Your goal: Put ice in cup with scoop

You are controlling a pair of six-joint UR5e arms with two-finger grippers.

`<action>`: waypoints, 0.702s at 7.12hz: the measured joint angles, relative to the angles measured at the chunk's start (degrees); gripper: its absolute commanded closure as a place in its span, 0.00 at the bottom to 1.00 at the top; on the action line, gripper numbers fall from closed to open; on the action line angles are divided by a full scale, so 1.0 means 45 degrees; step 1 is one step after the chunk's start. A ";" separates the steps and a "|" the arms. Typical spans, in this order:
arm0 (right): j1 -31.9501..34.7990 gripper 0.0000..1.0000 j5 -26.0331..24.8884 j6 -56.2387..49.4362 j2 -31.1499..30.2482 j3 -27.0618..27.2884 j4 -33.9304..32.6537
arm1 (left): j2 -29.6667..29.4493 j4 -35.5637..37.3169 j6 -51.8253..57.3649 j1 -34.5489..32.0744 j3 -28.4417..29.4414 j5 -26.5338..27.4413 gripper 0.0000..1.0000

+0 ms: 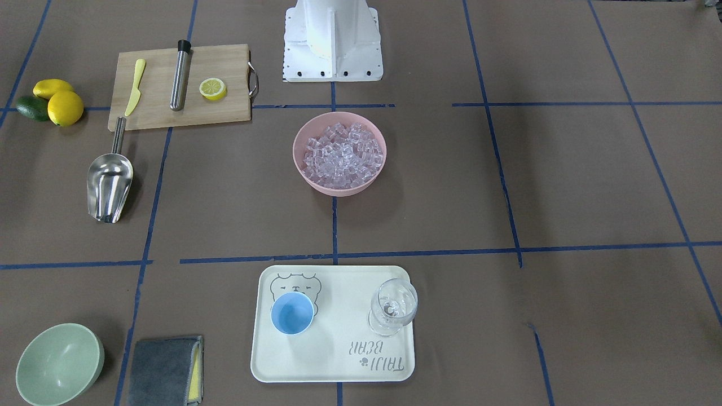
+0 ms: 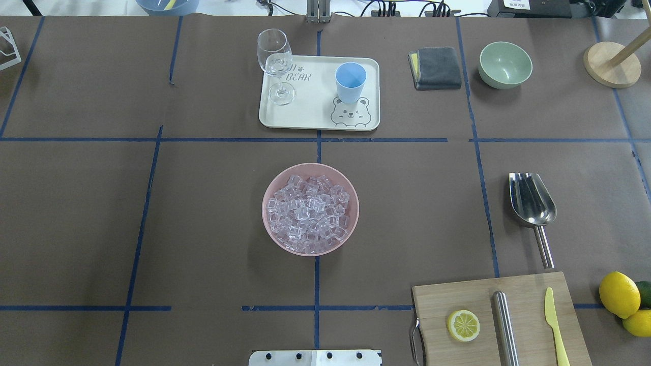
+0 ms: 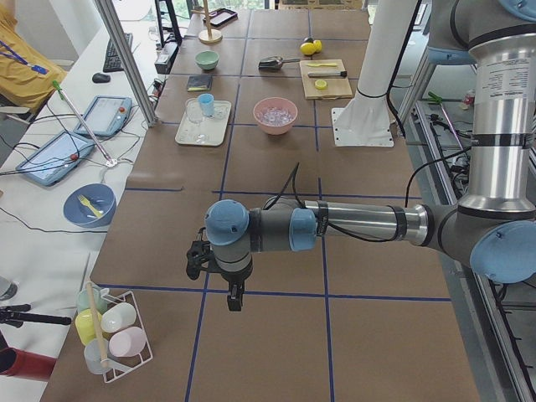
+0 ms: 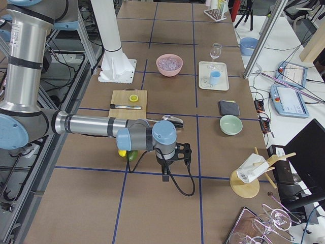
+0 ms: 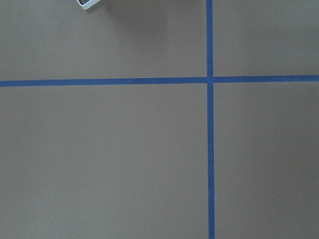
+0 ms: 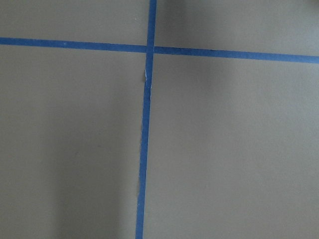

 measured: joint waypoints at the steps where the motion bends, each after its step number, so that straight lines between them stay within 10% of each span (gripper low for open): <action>1: 0.0000 0.00 0.0000 -0.0006 0.0000 0.0000 0.0000 | -0.0004 0.0009 0.0004 0.0083 -0.0011 0.0009 0.00; 5: -0.0021 0.00 -0.0009 -0.0049 0.0013 -0.0026 0.0000 | -0.0140 0.0027 -0.0006 0.0439 -0.0103 0.0024 0.00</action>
